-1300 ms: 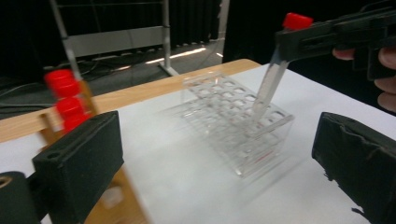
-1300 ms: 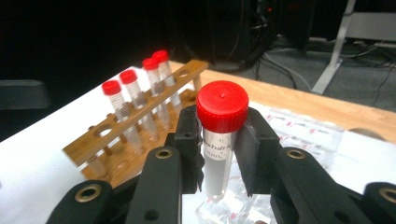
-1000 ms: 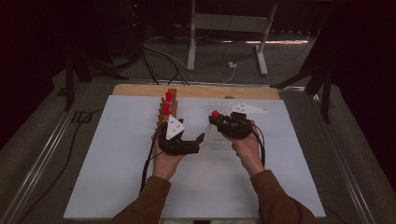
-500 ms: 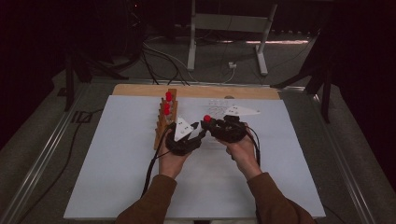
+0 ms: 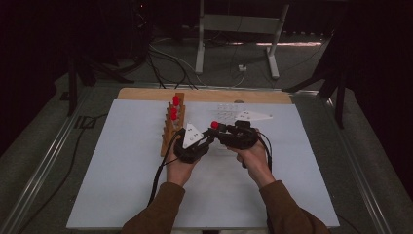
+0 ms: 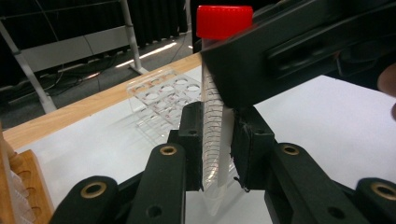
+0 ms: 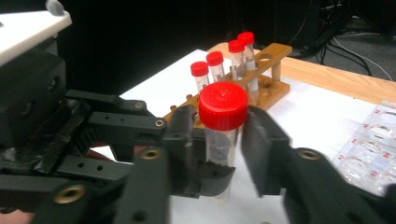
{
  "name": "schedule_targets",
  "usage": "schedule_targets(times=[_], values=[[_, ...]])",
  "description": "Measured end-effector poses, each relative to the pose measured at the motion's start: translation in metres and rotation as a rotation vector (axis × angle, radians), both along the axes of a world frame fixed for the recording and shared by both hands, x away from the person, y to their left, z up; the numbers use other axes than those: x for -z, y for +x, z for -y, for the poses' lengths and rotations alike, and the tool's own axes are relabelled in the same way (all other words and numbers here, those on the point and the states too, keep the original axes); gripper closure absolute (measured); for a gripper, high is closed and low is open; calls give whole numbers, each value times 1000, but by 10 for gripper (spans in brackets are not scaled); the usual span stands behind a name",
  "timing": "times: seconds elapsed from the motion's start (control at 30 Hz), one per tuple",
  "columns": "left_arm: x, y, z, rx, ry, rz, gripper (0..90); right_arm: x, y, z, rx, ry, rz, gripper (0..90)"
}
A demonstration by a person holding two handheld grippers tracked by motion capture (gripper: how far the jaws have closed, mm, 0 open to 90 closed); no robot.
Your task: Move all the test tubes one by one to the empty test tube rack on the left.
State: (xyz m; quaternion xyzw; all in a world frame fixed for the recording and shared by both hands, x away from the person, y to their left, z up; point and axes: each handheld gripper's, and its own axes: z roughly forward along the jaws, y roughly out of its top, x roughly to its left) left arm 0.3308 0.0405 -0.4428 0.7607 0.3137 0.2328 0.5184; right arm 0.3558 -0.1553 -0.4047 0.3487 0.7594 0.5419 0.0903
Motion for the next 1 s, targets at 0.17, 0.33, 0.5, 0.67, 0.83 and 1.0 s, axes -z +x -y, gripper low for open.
schedule_targets(times=[0.17,0.33,0.5,0.67,0.83,1.0], values=[[0,3,-3,-12,-20,-13,761,-3,-2,3,-6,-5,21,436],[-1,5,-7,-21,-35,-24,761,-3,-4,5,-5,-45,49,280],[-3,5,-12,-30,-54,-30,761,-2,-6,8,22,-76,64,144],[-4,6,-15,-35,-59,-34,761,0,-10,14,36,-90,87,36],[-5,6,-17,-39,-64,-33,761,3,-12,20,53,-95,91,0],[-7,7,-22,-55,-69,-31,760,7,-14,29,80,-103,99,0]])
